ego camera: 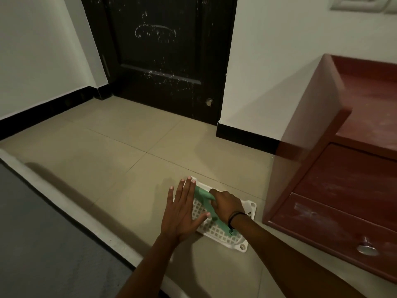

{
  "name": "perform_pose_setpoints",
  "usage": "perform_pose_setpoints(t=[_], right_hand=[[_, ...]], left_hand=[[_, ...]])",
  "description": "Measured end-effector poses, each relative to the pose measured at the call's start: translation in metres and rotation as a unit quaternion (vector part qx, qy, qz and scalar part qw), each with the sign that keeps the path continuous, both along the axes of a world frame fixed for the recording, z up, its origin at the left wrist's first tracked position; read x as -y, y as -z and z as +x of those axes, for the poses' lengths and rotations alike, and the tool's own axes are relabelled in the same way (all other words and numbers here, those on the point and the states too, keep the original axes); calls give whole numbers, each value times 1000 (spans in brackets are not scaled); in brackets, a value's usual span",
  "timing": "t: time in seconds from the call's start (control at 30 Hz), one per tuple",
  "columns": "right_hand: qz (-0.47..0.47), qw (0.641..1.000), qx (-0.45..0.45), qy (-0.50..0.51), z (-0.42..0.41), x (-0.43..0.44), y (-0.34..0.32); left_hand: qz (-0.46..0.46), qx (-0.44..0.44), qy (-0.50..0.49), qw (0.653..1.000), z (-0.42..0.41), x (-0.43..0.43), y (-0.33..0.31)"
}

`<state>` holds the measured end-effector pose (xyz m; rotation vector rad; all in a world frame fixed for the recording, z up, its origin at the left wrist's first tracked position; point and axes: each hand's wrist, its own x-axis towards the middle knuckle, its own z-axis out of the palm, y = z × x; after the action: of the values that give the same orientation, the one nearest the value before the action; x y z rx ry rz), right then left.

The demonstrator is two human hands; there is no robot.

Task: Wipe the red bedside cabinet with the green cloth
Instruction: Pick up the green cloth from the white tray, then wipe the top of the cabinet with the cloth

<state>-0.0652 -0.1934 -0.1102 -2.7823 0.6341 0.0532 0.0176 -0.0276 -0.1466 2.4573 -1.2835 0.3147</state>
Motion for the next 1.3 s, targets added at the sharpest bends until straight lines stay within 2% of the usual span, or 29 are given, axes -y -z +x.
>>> perform_pose_setpoints(t=[0.17,0.33,0.53,0.7,0.87,1.07,1.2,1.3], right_hand=[[-14,999,51,-7,-4,10,-76],[-35,993,109,17,-21,30,-177],[-38,980,181,70,-65,53,-289],[-13,965,247,93,-99,61,-366],[-39,944,278,172,-143,103,-422],[-181,922,239,246,-195,159,-442],[-259,904,249,232,-210,178,-426],[-277,921,197,189,-207,184,-401]], left_hand=[[-24,16,12,1000,12,15,-67],[-55,61,12,997,35,42,-177],[-99,136,79,983,28,83,-305],[-144,151,143,967,-6,124,-374],[-134,159,170,963,-33,157,-409],[-85,133,186,970,-57,189,-408],[-61,112,210,969,-73,212,-401],[-28,97,212,972,-85,226,-393]])
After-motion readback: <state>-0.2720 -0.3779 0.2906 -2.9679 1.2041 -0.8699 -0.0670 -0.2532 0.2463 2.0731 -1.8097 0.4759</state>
